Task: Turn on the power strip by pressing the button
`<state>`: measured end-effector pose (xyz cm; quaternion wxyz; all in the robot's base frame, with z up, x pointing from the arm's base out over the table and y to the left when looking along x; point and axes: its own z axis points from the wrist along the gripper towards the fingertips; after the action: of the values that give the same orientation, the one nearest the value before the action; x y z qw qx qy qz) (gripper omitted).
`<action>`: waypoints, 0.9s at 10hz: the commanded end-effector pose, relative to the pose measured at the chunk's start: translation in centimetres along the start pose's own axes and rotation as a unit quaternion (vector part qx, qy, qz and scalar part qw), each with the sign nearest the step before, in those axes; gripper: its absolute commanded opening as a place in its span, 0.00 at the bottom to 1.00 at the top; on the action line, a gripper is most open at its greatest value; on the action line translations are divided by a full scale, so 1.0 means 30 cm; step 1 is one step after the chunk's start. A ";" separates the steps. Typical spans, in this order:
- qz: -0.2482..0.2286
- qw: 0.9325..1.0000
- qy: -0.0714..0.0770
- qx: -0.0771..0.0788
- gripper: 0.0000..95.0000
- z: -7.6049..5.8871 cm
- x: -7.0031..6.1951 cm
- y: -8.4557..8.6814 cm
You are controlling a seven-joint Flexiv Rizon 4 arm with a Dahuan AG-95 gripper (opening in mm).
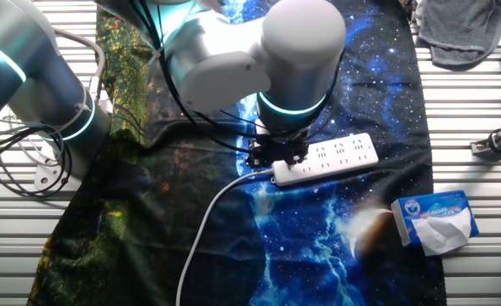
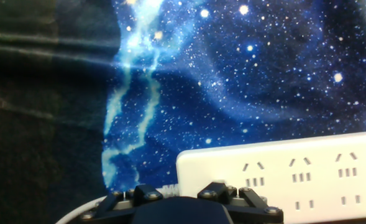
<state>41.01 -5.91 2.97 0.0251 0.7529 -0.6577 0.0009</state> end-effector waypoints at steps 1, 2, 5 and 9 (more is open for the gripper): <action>0.000 1.000 0.016 0.001 0.60 -0.043 -0.012 0.019; 0.000 1.000 0.015 -0.001 0.60 -0.056 -0.013 0.025; -0.001 1.000 0.016 -0.001 0.60 -0.063 -0.006 0.034; 0.056 0.998 0.019 -0.004 0.00 -0.083 -0.009 0.046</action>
<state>39.68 -5.75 5.42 0.0410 0.7187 -0.6939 0.0157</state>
